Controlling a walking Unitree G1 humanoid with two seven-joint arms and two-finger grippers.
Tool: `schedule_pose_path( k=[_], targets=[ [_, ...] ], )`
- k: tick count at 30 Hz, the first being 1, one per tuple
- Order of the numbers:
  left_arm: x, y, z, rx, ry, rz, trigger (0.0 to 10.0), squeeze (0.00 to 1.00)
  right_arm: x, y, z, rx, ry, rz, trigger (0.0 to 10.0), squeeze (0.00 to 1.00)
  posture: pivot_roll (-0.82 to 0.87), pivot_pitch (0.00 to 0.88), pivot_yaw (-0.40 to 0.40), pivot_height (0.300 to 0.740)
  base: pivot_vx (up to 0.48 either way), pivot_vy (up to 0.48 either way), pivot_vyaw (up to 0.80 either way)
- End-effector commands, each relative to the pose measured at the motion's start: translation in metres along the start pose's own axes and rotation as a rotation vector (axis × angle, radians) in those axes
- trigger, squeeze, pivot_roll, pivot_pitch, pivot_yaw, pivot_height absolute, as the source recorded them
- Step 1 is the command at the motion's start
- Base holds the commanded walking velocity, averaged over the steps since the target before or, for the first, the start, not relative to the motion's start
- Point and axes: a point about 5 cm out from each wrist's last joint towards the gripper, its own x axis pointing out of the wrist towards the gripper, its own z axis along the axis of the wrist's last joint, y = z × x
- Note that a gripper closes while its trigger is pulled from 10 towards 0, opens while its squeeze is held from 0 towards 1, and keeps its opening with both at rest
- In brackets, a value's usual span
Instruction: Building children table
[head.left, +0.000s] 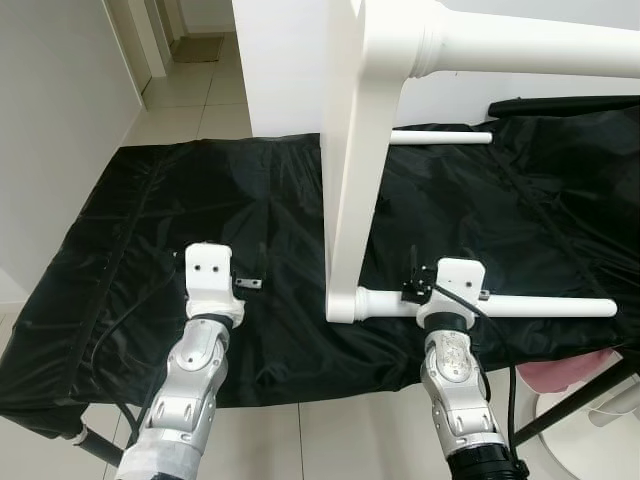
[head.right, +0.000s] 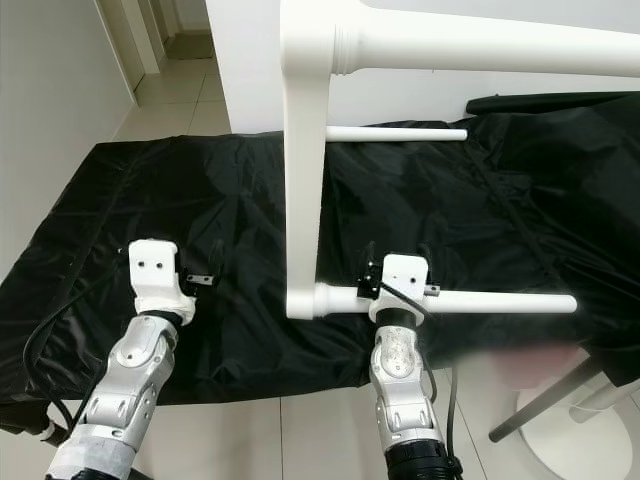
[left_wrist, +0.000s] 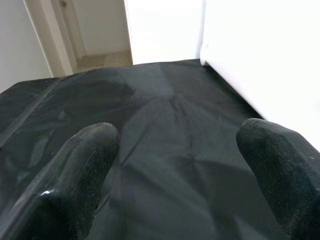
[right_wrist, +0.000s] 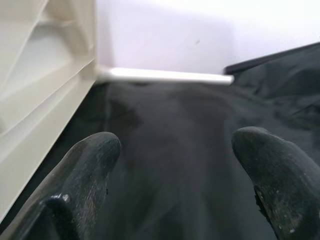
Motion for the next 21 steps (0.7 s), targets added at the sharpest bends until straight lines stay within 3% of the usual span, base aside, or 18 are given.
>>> schedule_pose_path(
  k=[1, 13, 16, 21],
  targets=[
    [-0.003, -0.001, 0.003, 0.036, -0.005, -0.095, 10.0, 0.0, -0.003, 0.008, -0.001, 0.022, 0.018, 0.043, 10.0, 0.0, 0.01, 0.0, 0.058, 0.74, 0.0, 0.0, 0.0],
    [-0.011, 0.007, 0.011, 0.088, -0.009, -0.178, 10.0, 0.0, -0.001, 0.019, -0.004, 0.061, 0.059, 0.152, 10.0, 0.0, 0.05, 0.0, 0.03, 0.74, 0.0, 0.0, 0.0],
    [-0.017, 0.012, 0.018, 0.106, 0.006, -0.268, 10.0, 0.0, 0.003, 0.033, -0.001, 0.106, 0.093, 0.239, 10.0, 0.0, 0.05, 0.011, 0.024, 0.74, 0.0, 0.0, 0.0],
    [-0.022, 0.004, 0.025, 0.07, 0.002, -0.365, 10.0, 0.0, 0.003, 0.039, 0.001, 0.125, 0.107, 0.285, 10.0, 0.0, 0.05, 0.017, 0.027, 0.74, 0.0, 0.0, 0.0]
  ],
)
